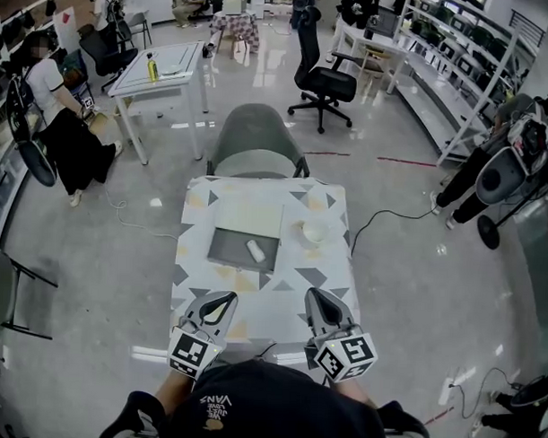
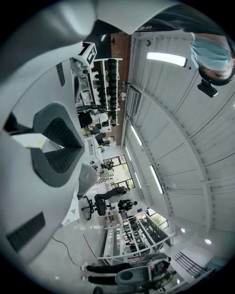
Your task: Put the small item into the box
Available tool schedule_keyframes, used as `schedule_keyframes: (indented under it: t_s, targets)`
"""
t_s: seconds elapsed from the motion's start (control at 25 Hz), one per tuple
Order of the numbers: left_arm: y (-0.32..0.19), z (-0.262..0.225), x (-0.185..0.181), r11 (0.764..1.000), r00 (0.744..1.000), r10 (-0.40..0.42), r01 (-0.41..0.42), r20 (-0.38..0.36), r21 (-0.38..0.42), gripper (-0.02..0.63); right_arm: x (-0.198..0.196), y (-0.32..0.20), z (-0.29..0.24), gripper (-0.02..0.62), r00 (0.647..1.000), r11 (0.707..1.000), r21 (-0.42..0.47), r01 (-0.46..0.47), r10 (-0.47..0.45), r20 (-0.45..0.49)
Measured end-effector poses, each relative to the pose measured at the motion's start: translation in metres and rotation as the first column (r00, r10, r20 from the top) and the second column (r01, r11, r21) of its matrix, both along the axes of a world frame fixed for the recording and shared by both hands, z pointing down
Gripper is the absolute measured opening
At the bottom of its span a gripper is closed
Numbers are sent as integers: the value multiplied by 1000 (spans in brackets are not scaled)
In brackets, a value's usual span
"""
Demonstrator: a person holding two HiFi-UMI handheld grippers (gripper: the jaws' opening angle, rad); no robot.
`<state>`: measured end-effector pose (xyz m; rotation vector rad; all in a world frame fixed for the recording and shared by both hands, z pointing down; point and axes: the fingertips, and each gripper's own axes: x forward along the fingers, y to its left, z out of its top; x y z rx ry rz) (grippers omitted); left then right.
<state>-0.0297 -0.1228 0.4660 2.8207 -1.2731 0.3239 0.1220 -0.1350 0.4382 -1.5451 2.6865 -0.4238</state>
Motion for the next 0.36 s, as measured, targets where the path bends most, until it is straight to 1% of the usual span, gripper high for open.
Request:
schedule_keyframes:
  t_s: [0.36]
  targets:
    - [-1,0,-2,1000,1000,-13,14,0,-4,6,-3,-5,0,0,1000,1000,-2,7,-7,6]
